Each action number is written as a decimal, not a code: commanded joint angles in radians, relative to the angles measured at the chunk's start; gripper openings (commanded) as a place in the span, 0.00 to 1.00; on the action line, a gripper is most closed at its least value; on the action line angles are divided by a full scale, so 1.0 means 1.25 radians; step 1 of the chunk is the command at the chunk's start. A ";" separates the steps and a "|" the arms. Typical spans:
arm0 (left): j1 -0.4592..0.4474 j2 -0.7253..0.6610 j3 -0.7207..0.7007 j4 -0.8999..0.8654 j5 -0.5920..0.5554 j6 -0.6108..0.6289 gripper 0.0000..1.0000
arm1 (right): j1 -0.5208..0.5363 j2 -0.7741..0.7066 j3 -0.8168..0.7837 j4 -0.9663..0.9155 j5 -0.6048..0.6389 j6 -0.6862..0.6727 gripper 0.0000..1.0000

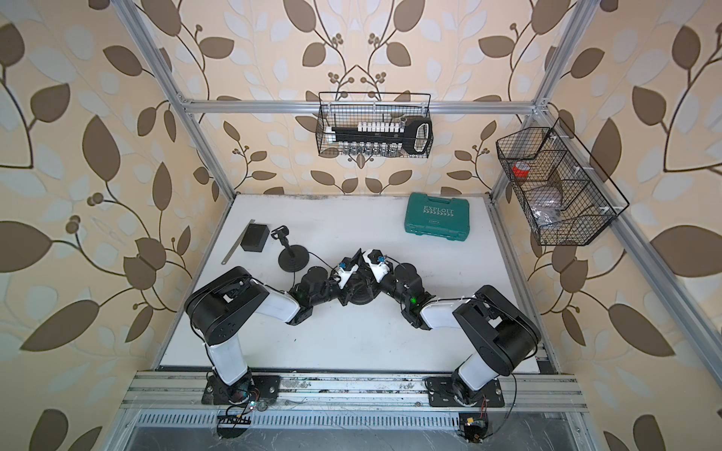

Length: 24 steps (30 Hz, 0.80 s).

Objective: Assemble a microphone stand
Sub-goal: Screw the microphone stand pole into the microphone stand base.

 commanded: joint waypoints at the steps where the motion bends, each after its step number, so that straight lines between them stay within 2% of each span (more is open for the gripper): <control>1: -0.011 0.014 -0.001 0.049 -0.019 -0.007 0.19 | -0.001 0.038 -0.022 -0.135 -0.063 -0.007 0.15; 5: -0.019 0.020 0.007 0.018 -0.016 0.017 0.20 | -0.033 0.030 -0.032 -0.120 -0.115 -0.006 0.28; 10: -0.053 0.029 0.031 -0.040 -0.031 0.066 0.20 | -0.086 -0.004 -0.030 -0.156 -0.216 -0.043 0.35; 13: -0.065 0.037 0.038 -0.048 -0.034 0.071 0.20 | -0.112 -0.038 -0.029 -0.204 -0.261 -0.082 0.48; 16: -0.065 0.047 0.036 -0.035 -0.033 0.067 0.20 | -0.147 -0.073 -0.027 -0.253 -0.290 -0.107 0.57; 24: -0.065 0.051 0.034 -0.029 -0.037 0.063 0.19 | -0.230 -0.138 -0.007 -0.303 -0.389 -0.137 0.61</control>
